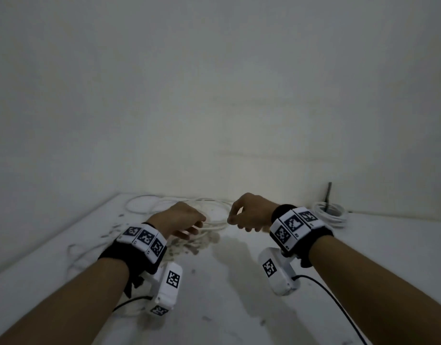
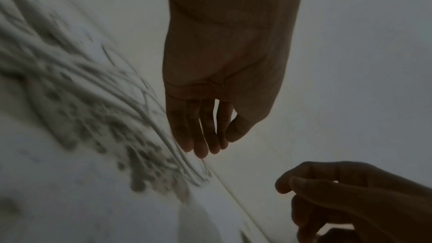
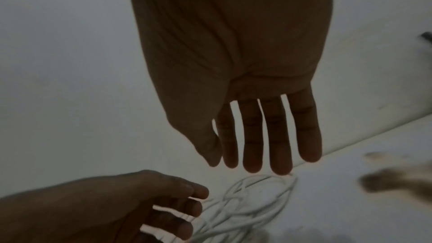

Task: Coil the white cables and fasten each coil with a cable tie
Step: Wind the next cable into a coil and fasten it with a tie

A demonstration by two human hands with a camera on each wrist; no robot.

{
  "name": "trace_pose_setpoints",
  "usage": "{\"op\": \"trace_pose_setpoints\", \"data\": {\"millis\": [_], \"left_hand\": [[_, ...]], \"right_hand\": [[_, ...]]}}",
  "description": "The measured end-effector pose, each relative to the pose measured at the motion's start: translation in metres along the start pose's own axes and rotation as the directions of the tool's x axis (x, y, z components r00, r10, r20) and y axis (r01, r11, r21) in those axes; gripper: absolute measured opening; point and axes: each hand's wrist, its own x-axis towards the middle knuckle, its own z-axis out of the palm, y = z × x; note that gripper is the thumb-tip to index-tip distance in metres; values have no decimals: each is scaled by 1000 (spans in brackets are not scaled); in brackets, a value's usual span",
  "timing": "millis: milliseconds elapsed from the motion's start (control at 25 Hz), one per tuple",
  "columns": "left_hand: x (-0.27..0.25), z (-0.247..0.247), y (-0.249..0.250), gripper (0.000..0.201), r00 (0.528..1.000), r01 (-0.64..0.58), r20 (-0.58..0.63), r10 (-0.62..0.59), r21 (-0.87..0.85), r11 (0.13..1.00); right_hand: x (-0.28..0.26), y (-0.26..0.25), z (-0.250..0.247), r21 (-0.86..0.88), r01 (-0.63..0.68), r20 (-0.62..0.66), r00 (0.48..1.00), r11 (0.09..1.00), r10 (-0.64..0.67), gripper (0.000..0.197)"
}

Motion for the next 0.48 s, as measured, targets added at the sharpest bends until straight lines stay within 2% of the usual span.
{"op": "trace_pose_setpoints", "data": {"millis": [120, 240, 360, 480], "left_hand": [[-20, -59, -43, 24, 999, -17, -33, 28, 296, 955], [-41, -99, -78, 25, 999, 11, -40, 12, 535, 845], [-58, -127, -105, 23, 1000, 7, -13, 1, 643, 766], [-74, -140, -120, 24, 999, -8, 42, -27, 658, 753]], "right_hand": [[15, -61, 40, -205, 165, 116, 983, 965, -144, 26], [27, -111, 77, -363, 300, 259, 942, 882, -214, 28], [36, -144, 107, -377, 371, 331, 910, 849, -251, 38], [44, -164, 134, -422, 431, 399, 878, 798, -263, 48]]}}
